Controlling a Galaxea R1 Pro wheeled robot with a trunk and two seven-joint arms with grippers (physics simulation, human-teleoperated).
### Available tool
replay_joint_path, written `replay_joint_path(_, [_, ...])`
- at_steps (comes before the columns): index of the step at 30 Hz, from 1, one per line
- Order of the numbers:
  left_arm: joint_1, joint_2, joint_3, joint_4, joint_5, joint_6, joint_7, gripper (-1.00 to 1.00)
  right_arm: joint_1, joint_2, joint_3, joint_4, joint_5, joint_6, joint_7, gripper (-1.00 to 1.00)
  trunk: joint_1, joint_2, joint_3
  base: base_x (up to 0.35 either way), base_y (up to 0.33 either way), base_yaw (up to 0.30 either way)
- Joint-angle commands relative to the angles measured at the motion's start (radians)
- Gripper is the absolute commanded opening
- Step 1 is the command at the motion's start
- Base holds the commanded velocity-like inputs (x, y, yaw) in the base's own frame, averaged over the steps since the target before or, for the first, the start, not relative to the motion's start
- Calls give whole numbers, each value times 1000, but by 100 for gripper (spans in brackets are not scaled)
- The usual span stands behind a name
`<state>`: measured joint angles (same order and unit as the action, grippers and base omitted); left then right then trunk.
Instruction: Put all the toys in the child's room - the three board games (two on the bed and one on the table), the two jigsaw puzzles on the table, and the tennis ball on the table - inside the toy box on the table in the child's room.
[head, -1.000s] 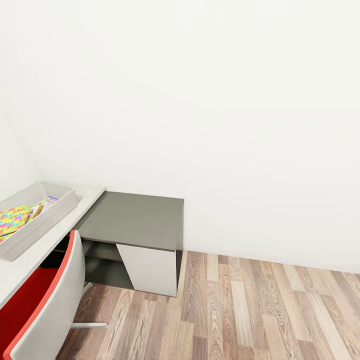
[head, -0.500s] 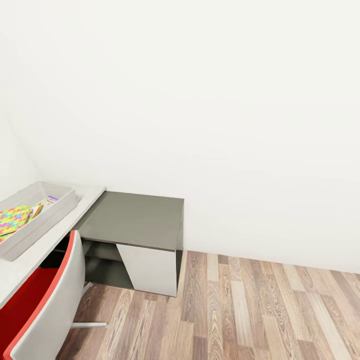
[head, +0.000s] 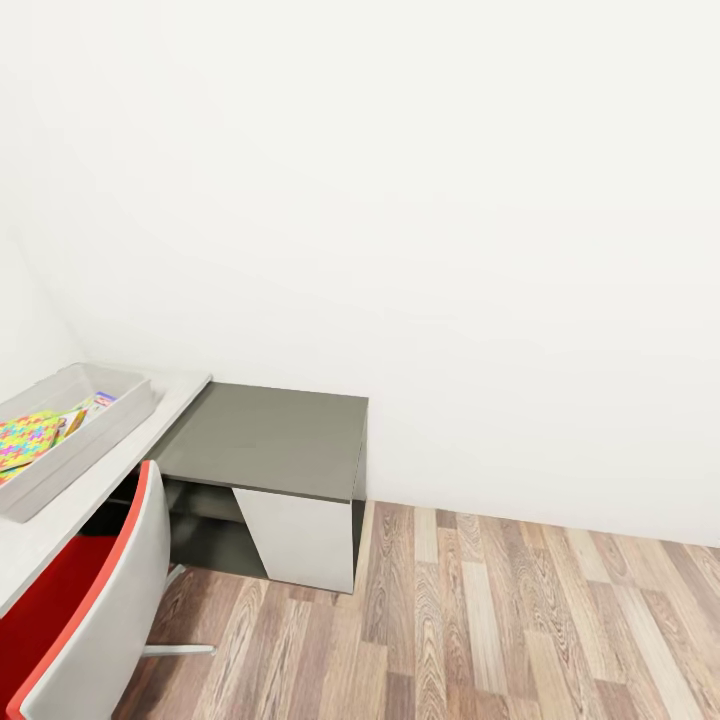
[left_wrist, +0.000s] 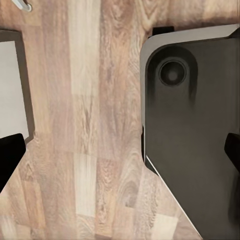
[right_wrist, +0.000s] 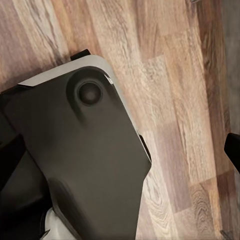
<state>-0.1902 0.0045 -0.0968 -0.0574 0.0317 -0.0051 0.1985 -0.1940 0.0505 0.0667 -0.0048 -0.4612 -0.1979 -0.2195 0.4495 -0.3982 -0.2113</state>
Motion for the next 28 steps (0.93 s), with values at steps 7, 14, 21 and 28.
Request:
replay_joint_path(7, [0,7,-7,1,1,-1,0,100,0,1,8,0,-7,-3,-3,100,0,-2,-2,0,0,0])
replay_joint_path(14, [0,2,-7,1,2,-1,-1,100,-1,0,7,0,-7,-3,-3,100,0,-2,-2,0,0,0])
replay_joint_path(21, [0,5,-7,1,3,-1,-1,100,0,0,7,0,-7,-3,-3,100,0,-2,-2,0,0,0])
replay_joint_path(28, [0,5,-6,1,1,-1,-1,100,-1,0,7,0,-7,-3,-3,100,0,-2,-2,0,0,0])
